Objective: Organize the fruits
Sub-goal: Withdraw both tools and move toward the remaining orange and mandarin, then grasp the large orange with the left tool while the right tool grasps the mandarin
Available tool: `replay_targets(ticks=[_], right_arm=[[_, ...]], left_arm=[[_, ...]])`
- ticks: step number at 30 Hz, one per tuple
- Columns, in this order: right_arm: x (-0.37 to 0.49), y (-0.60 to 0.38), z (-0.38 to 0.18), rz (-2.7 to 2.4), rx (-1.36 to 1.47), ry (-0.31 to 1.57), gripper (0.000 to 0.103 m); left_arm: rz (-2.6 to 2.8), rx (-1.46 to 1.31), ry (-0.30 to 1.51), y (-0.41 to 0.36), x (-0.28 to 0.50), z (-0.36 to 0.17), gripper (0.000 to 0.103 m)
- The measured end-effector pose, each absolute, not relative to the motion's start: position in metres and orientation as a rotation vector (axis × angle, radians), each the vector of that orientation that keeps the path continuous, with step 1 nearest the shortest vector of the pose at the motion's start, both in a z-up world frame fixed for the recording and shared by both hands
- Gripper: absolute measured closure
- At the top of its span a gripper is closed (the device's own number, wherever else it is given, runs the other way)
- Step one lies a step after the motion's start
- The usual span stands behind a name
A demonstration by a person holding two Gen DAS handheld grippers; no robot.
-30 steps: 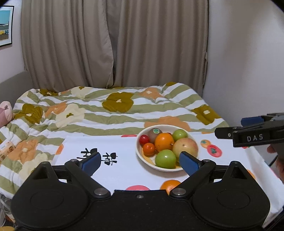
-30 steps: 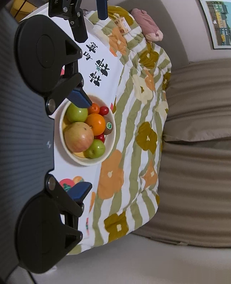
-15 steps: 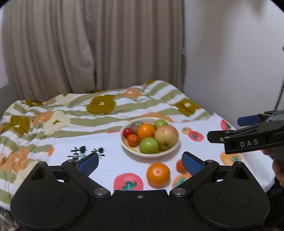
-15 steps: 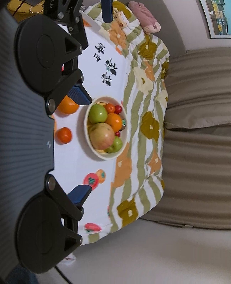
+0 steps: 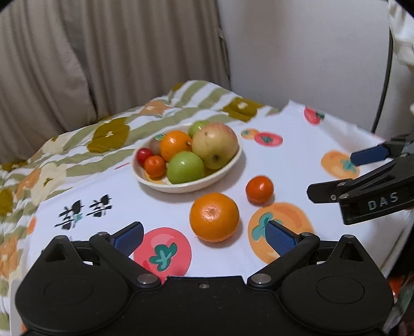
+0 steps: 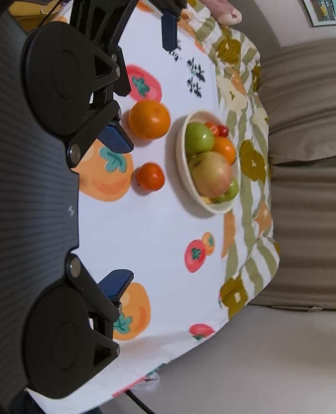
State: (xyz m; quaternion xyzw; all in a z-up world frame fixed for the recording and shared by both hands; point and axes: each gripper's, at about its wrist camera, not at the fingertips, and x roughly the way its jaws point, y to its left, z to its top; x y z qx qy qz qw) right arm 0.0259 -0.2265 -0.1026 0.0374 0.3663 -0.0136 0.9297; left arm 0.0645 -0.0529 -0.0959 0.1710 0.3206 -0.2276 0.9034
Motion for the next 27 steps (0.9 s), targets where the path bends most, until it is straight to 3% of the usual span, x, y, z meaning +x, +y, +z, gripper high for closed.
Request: replay_targets(ticks=[5,12,16,22,27], right_arm=[[0.037,-0.225,-0.118,-0.030,0.069,0.761,0.000],[0.057,-0.223,-0.131,-0.027,0.095,0.785,0.000],[0.066,-0.220,-0.132,-0.019,0.094,0.790,0.000],[0.077,-0.214,-0.136,0.000,0.088,0.800,0.000],[0.084,-0.211,-0.138,0.018,0.090,0.808,0.003]], left_arm=[[-0.504,0.425,0.702,-0.066,0.091,-0.117,0.003],[-0.546,0.452,0.751,-0.075,0.111,-0.134,0.016],[-0.558,0.459,0.739,-0.079,0.115,-0.135,0.019],[-0.579,0.446,0.770,-0.082,0.122,-0.140,0.039],[-0.584,0.438,0.768,-0.081,0.122,-0.139,0.039]])
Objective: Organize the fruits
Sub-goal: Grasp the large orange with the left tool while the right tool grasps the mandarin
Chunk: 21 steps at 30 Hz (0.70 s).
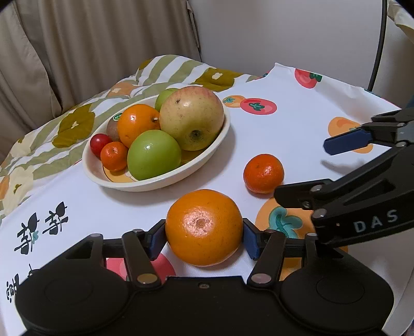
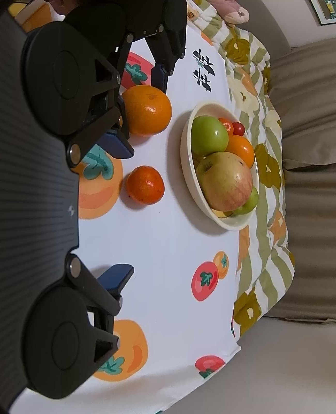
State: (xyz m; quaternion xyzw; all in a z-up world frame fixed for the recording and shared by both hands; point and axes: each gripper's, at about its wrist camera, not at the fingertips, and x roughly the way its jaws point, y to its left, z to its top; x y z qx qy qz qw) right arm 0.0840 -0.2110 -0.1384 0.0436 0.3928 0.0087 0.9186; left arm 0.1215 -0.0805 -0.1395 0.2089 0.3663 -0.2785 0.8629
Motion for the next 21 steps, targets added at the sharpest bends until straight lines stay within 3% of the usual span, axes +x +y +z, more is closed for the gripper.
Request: replay_targets(ticks=[1,6,10,21], right_arm=[[0.086,-0.210,-0.139,0.024,0.090,0.810,0.008],[0.096,-0.206,-0.142,0.044,0.081,0.820,0.013],[0.103,-0.203,-0.145,0.065,0.076,0.829,0.025],[0.119,-0.195,-0.150,0.108,0.039,0.846,0.037]], left_arm=[[-0.584,0.439,0.768,-0.080,0.121,-0.139,0.039],[-0.571,0.433,0.774,-0.077,0.120,-0.140,0.039],[-0.551,0.413,0.784,-0.071,0.121,-0.139,0.039],[-0.477,0.363,0.806,-0.055,0.118,-0.138,0.040]])
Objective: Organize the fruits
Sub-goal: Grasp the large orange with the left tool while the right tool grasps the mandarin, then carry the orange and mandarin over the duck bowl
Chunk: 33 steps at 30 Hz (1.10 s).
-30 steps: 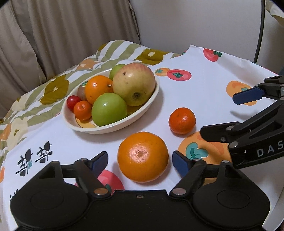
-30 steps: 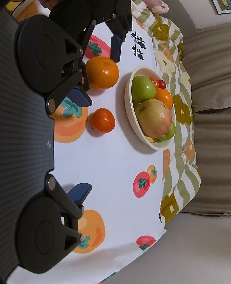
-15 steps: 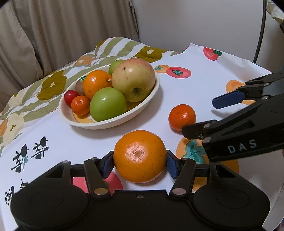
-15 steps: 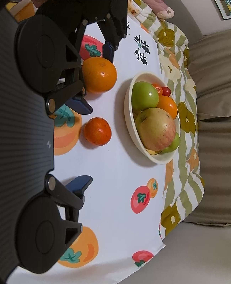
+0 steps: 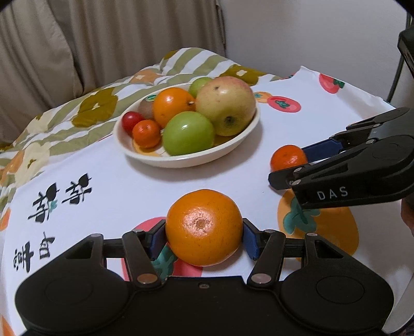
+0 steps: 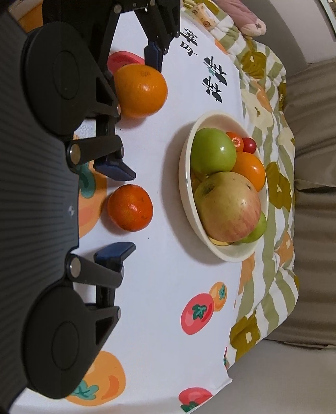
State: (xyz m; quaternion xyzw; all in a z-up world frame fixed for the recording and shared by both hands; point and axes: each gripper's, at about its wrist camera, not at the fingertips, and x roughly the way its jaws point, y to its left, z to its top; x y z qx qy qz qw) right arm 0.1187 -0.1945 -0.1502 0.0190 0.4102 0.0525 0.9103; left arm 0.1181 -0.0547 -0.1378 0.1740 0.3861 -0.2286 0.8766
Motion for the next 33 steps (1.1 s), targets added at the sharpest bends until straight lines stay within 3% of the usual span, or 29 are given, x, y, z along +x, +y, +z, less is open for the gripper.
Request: replay_targets(ticks=[2,4,33], right_arm=[[0.120,-0.194,-0.150,0.113,0.031,0.846,0.037],[0.121,-0.193,-0.150,0.120,0.025,0.852,0.050],[0.139,-0.202,-0.068,0.229,0.004,0.778,0.050]], left_arm=[[-0.462,0.353,0.811,-0.052,0.117,-0.137,0.040],[-0.449,0.344,0.815,-0.050,0.116,-0.136,0.040],[-0.295,0.188,0.759,-0.045,0.141,-0.058,0.040]])
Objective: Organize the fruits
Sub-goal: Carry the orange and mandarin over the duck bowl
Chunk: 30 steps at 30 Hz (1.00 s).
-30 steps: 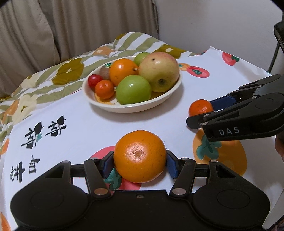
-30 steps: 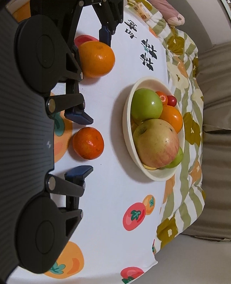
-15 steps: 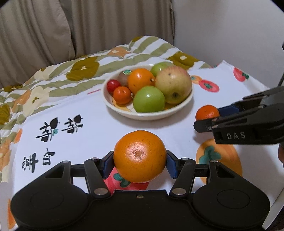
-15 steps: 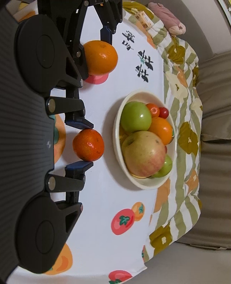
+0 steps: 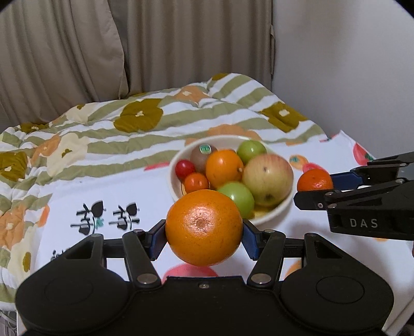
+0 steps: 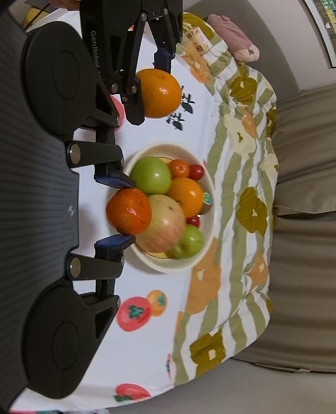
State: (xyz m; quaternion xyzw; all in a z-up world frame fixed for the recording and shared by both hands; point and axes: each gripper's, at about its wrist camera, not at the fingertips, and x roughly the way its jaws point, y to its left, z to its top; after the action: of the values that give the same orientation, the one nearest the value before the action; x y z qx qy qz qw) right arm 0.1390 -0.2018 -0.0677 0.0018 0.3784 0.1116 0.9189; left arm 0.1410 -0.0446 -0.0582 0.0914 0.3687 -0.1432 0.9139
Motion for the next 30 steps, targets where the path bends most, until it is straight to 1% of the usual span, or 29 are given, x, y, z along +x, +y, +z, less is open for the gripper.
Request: replay_targets(ticks=[5,11,23,30], right_arm=[[0.159,-0.210,-0.056,0.241,-0.006,0.757,0.050],[0.186,-0.218,-0.052,0.264,-0.016,0.747,0.050],[0.230,-0.228,-0.068,0.304,-0.021,0.772,0.050],[0.240,-0.230,-0.076,0.325,-0.020,0.788,0.050]], left_arm=[[-0.271,0.166,0.757,-0.049,0.161,-0.052,0.040],[-0.237,0.142,0.770,-0.054,0.188,-0.056,0.040],[-0.184,0.107,0.834,-0.062,0.232,-0.083,0.040],[-0.176,0.081,0.859,-0.062,0.238,-0.092,0.039]])
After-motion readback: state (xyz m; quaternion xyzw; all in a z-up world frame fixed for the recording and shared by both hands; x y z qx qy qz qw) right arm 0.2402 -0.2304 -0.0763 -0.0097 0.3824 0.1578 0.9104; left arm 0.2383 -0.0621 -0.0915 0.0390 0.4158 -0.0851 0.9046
